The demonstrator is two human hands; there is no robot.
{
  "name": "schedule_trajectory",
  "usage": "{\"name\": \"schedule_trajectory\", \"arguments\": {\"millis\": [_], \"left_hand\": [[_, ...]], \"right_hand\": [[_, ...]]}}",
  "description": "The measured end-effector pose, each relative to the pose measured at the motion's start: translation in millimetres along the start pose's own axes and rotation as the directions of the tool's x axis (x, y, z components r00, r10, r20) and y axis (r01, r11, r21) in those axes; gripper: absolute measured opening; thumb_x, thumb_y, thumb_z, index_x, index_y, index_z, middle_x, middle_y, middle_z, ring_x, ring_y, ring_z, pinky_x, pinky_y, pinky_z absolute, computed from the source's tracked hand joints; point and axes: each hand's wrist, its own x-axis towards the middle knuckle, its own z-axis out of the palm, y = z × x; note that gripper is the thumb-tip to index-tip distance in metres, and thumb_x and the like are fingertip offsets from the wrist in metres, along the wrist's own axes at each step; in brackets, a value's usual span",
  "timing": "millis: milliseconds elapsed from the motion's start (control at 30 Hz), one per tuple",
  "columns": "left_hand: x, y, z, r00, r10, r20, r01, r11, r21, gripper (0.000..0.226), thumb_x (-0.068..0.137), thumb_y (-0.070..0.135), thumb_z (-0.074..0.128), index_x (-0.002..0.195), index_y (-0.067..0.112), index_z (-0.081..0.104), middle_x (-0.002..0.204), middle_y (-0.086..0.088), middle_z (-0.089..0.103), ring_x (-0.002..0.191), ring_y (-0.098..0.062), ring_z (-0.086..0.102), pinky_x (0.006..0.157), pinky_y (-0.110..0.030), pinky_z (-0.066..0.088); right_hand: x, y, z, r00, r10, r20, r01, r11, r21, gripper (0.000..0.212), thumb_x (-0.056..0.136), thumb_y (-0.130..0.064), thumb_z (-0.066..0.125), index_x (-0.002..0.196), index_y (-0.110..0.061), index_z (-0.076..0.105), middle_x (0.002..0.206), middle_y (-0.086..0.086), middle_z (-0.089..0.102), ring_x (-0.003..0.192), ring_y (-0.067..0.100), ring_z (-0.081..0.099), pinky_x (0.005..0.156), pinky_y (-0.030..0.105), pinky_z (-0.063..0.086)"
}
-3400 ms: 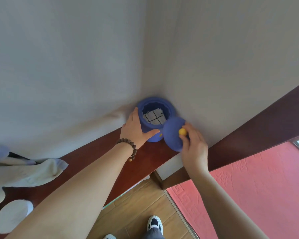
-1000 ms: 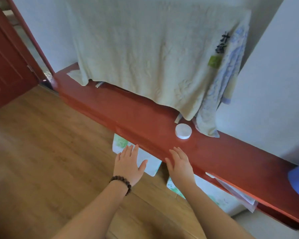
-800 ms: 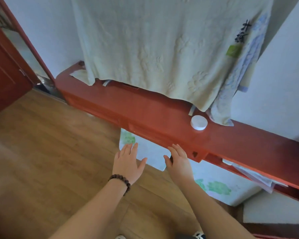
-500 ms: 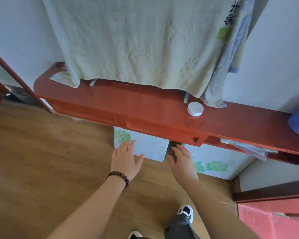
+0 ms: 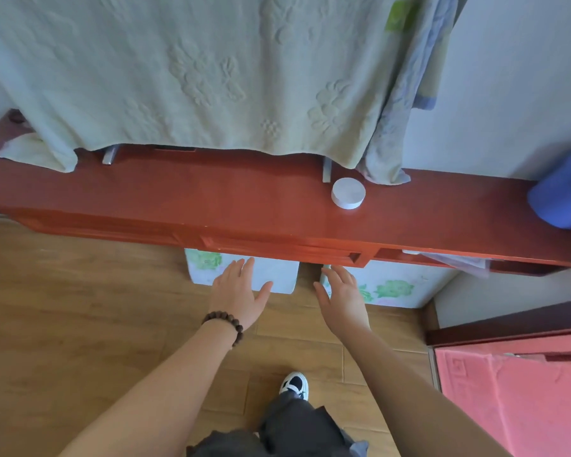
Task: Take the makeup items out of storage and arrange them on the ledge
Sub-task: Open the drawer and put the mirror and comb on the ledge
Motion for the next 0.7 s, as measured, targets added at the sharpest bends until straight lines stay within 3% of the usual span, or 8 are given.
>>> {"name": "schedule_trajectory", "arguments": {"millis": [100,200,233,300,367,400,533,700], "left_hand": [[17.7,1.2,3.3,0.995,-0.071,0.066,0.083,0.976,-0.2,0.067,0.093,0.053,0.044,0.147,0.015,0.032,0.151,-0.002,0.036,0.14,-0.019,0.032,0.112,-0.038,0.031],[39.1,-0.2,6.5,0.93,-0.216,0.299,0.349,0.78,-0.52,0.06,0.094,0.048,0.048,0.142,0.014,0.041,0.144,-0.001,0.045,0.134,-0.019,0.041,0.109,-0.034,0.032],[47.4,-1.6,7.4,0.883,-0.242,0.402,0.456,0.644,-0.614,0.059,0.094,0.05,0.046,0.139,0.012,0.044,0.137,-0.002,0.051,0.129,-0.019,0.046,0.108,-0.035,0.034],[63.6,-6.6,11.5,0.759,-0.233,0.608,0.651,0.237,-0.721,0.061,0.093,0.055,0.043,0.135,0.011,0.046,0.129,-0.005,0.055,0.123,-0.021,0.051,0.108,-0.042,0.037],[80.7,-15.5,18.9,0.679,-0.191,0.709,0.7,-0.124,-0.703,0.068,0.09,0.061,0.045,0.132,0.008,0.047,0.129,-0.008,0.055,0.122,-0.025,0.052,0.107,-0.045,0.039],[89.6,-21.2,25.1,0.656,-0.185,0.732,0.692,-0.24,-0.681,0.074,0.087,0.065,0.046,0.132,0.006,0.047,0.129,-0.011,0.055,0.12,-0.027,0.054,0.106,-0.046,0.04],[115.6,-34.2,54.0,0.608,-0.191,0.77,0.593,-0.535,-0.601,0.1,0.077,0.076,0.043,0.144,0.003,0.031,0.139,-0.018,0.047,0.12,-0.03,0.054,0.108,-0.05,0.037],[123.6,-30.8,76.0,0.649,-0.181,0.739,0.451,-0.69,-0.566,0.105,0.065,0.081,0.051,0.143,0.013,0.033,0.143,-0.01,0.043,0.131,-0.026,0.045,0.11,-0.053,0.033]], "right_hand": [[18.5,5.1,6.4,0.998,0.065,0.025,-0.067,0.997,0.044,0.042,0.098,-0.029,0.046,0.136,-0.012,0.046,0.144,0.005,0.042,0.135,0.021,0.033,0.108,0.032,0.03],[40.9,9.2,13.8,0.954,0.28,0.108,-0.298,0.925,0.234,0.039,0.096,-0.031,0.047,0.131,-0.014,0.052,0.13,0.005,0.056,0.119,0.023,0.05,0.096,0.033,0.04],[49.2,10.6,16.8,0.904,0.392,0.169,-0.427,0.828,0.363,0.036,0.096,-0.033,0.047,0.126,-0.015,0.055,0.122,0.004,0.061,0.112,0.023,0.055,0.091,0.033,0.043],[66.9,13.5,24.2,0.756,0.543,0.366,-0.618,0.407,0.673,0.033,0.095,-0.037,0.049,0.115,-0.014,0.059,0.108,0.006,0.066,0.105,0.025,0.062,0.088,0.036,0.048],[86.3,20.0,33.4,0.668,0.536,0.515,-0.586,-0.047,0.809,0.04,0.095,-0.041,0.049,0.115,-0.007,0.056,0.106,0.012,0.064,0.098,0.026,0.064,0.089,0.04,0.049],[95.1,25.0,39.2,0.649,0.529,0.547,-0.539,-0.188,0.821,0.046,0.095,-0.043,0.048,0.119,-0.004,0.053,0.108,0.014,0.063,0.097,0.026,0.063,0.091,0.041,0.048],[123.9,42.0,59.2,0.578,0.551,0.601,-0.377,-0.473,0.796,0.073,0.093,-0.057,0.041,0.139,0.001,0.033,0.136,0.022,0.047,0.125,0.032,0.049,0.107,0.046,0.037],[138.5,53.0,74.8,0.608,0.523,0.597,-0.252,-0.586,0.77,0.083,0.091,-0.064,0.035,0.146,-0.002,0.024,0.147,0.018,0.037,0.136,0.026,0.038,0.112,0.047,0.027]]}}
